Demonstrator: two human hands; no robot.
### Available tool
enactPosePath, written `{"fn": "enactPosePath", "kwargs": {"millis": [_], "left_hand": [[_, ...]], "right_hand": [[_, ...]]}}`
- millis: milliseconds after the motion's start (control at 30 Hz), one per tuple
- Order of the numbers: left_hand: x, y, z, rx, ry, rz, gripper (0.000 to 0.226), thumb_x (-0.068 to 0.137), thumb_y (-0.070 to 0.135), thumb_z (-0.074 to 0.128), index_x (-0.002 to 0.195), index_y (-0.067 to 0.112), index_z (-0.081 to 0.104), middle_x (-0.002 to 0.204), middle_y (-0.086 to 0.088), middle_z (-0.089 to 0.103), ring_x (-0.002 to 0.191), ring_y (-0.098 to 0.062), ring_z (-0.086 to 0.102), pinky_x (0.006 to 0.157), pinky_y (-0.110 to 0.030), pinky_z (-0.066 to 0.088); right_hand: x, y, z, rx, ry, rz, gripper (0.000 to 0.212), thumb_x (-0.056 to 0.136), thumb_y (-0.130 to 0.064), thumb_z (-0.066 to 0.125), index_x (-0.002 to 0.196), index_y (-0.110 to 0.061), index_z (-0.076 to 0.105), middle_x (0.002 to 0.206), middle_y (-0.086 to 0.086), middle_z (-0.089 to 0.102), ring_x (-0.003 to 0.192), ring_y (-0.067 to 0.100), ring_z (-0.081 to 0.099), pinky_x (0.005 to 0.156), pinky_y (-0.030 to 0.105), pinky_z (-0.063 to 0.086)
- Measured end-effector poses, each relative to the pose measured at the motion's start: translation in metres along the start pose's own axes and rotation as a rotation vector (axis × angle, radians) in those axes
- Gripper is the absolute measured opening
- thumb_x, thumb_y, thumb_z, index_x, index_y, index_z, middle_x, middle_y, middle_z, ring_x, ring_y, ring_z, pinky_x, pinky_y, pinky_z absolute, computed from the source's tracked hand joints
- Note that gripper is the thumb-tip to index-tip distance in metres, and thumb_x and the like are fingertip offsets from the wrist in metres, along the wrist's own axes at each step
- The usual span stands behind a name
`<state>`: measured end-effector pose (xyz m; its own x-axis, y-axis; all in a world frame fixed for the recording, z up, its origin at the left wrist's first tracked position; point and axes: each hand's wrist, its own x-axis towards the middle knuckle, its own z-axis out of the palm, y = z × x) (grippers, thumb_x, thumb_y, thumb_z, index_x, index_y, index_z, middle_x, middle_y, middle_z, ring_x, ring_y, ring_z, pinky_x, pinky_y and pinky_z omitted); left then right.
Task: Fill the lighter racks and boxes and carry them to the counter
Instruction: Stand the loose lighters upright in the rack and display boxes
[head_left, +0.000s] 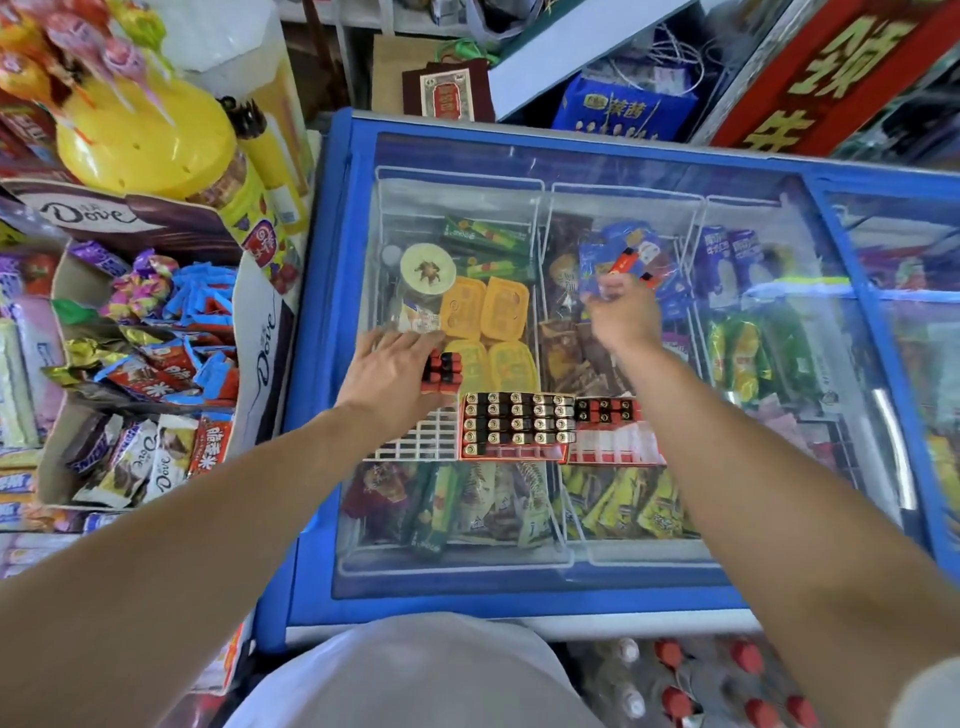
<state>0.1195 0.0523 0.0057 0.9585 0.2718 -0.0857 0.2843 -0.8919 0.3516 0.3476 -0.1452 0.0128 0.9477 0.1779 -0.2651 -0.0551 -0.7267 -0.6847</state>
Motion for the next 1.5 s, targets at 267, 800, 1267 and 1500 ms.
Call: {"fn": "enactPosePath", "kwargs": {"millis": [267, 800, 1267, 1500], "left_hand": [[-0.002, -0.008, 0.012, -0.015, 0.015, -0.023, 0.058, 0.086, 0.029, 0.079, 0.139, 0.021, 0.057, 0.122, -0.002, 0.068, 0.116, -0.027, 0.057, 0.103, -0.040, 0.035], [-0.014, -0.024, 0.002, -0.100, 0.161, -0.027, 0.084, 0.078, 0.023, 0.087, 0.149, 0.012, 0.043, 0.143, -0.010, 0.054, 0.136, -0.032, 0.045, 0.117, -0.049, 0.031], [-0.107, -0.042, 0.054, -0.235, -0.062, -0.285, 0.100, 0.097, 0.065, 0.045, 0.161, 0.016, -0.014, 0.169, 0.003, -0.015, 0.147, -0.013, -0.038, 0.126, -0.044, -0.010], [-0.108, -0.044, 0.056, -0.203, -0.129, -0.284, 0.081, 0.104, 0.053, 0.037, 0.163, 0.016, -0.004, 0.170, 0.005, -0.003, 0.144, -0.017, -0.044, 0.125, -0.051, -0.011]], "right_hand": [[0.107, 0.065, -0.009, 0.010, 0.085, 0.406, 0.040, 0.073, -0.027, 0.082, 0.105, -0.009, 0.066, 0.097, 0.013, 0.073, 0.075, 0.024, 0.068, 0.076, 0.045, 0.062], [-0.014, -0.012, -0.015, 0.183, -0.011, 0.014, 0.024, 0.093, -0.018, 0.070, 0.117, -0.018, 0.065, 0.105, -0.005, 0.068, 0.087, 0.007, 0.065, 0.082, 0.030, 0.053], [-0.180, -0.082, 0.065, -0.221, -0.442, -0.496, 0.025, 0.093, -0.035, 0.070, 0.115, -0.028, 0.063, 0.095, -0.007, 0.070, 0.081, 0.010, 0.067, 0.074, 0.033, 0.056], [-0.187, -0.081, 0.097, -0.489, -0.296, -0.718, 0.025, 0.099, -0.031, 0.061, 0.123, -0.023, 0.066, 0.102, -0.004, 0.073, 0.075, 0.010, 0.062, 0.062, 0.022, 0.046]]}}
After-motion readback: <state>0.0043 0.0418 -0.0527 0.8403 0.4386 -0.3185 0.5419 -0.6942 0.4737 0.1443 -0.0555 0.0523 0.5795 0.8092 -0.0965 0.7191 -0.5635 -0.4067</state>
